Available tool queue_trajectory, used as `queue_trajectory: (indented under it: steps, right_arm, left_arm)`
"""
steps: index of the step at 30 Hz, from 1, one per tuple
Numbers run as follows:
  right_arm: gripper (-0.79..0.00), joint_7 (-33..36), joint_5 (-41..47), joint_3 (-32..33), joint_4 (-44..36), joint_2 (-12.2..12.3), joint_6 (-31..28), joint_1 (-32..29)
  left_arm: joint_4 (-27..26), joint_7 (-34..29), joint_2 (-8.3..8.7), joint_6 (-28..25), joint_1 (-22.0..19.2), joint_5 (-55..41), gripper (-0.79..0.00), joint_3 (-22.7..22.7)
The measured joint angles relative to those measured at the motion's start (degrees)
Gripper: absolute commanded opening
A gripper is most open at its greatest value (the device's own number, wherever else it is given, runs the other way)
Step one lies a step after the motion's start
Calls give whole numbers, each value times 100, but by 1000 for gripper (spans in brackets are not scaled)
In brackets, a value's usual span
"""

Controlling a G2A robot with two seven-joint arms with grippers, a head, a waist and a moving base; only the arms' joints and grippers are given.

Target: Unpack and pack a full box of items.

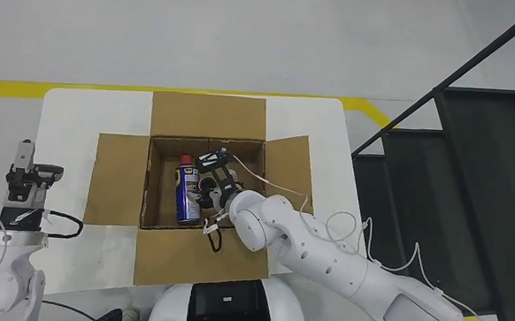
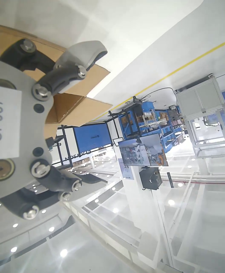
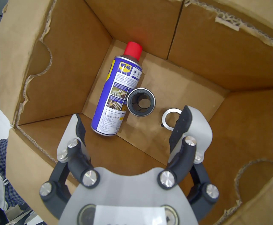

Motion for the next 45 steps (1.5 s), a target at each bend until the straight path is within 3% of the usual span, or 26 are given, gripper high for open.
queue_trajectory:
  steps: [14,24,29,35,45]
  right_arm:
    - [0,0,0,0,0,0,0,0]
    - [0,0,0,0,0,0,0,0]
    - [0,-34,6,13,92,-7,-71,-32]
    - [0,93,156,-110,679,-207,-223,250]
    - [0,42,375,-589,1763,-785,-21,864]
  left_arm:
    - [55,38,-19,-60,-134,190,0,117]
    - [1295,-22,-75,-1093,-668,547,0,529]
    - [1606,-53,-98,-1440,-759,584,0,608]
    - [1632,-45,-107,-1534,-755,578,0,614]
    - [1631,-45,-107,-1533,-755,578,0,614]
